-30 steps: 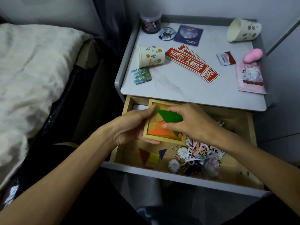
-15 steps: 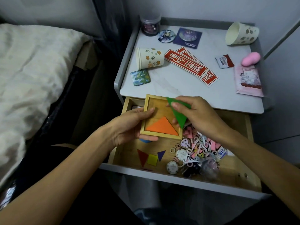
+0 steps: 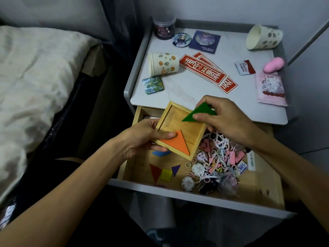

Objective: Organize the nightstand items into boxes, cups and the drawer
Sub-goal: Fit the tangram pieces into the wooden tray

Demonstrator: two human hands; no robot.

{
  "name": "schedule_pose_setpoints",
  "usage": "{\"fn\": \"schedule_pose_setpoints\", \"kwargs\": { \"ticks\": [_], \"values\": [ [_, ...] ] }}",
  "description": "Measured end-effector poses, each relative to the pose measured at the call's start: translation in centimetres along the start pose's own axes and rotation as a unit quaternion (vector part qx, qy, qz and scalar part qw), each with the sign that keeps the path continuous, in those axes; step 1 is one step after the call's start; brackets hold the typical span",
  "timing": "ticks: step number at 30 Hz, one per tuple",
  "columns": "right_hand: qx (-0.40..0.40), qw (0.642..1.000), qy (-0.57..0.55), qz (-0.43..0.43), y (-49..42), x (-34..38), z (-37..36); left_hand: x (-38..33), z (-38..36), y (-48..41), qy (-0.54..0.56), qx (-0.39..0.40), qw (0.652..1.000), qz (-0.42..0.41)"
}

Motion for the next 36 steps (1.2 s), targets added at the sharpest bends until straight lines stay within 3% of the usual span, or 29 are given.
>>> {"fn": "schedule_pose_setpoints", "kwargs": {
  "ticks": [6, 13, 17, 23, 25, 30, 33, 36],
  "values": [
    [0.076, 0.996, 0.052, -0.021, 0.1, 0.0, 0.4, -0.1, -0.1, 0.0, -0.032, 0.009, 0.999, -0.011],
    [0.102, 0.978, 0.184, 0.012, 0.3, 0.3, -1.3, 0.0, -0.1, -0.1, -0.048, 0.005, 0.999, -0.013],
    [0.064, 0.954, 0.286, 0.064, 0.2, 0.2, -2.1, 0.0, 0.2, -0.1, -0.034, 0.008, 0.999, -0.009],
    [0.015, 0.939, 0.327, 0.108, -0.2, -0.6, -2.4, -0.2, 0.2, -0.1, -0.02, -0.001, 1.0, -0.008],
    [-0.01, 0.95, 0.3, 0.09, -0.1, -0.6, -2.2, -0.3, 0.3, 0.0, -0.016, 0.001, 1.0, -0.007],
    [-0.102, 0.989, 0.105, -0.018, 0.0, -0.6, -0.9, -0.4, 0.4, 0.1, -0.019, -0.006, 1.0, -0.009],
    [-0.02, 0.994, 0.001, -0.106, 0.0, -1.4, -1.1, -0.6, 0.4, 0.2, -0.024, -0.009, 1.0, -0.011],
    [0.022, 0.991, -0.063, -0.118, 0.1, -1.9, -1.5, -0.6, 0.3, 0.3, -0.033, -0.006, 0.999, -0.012]
  ]
}}
Point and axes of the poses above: each hand's wrist, its own y-axis away from the middle knuckle, its own z-axis out of the back of the hand, x = y × z, the point moved 2 cm from there along -y, towards the middle knuckle, and after that the axes turned 9 degrees about x, right-handed, at the moved point
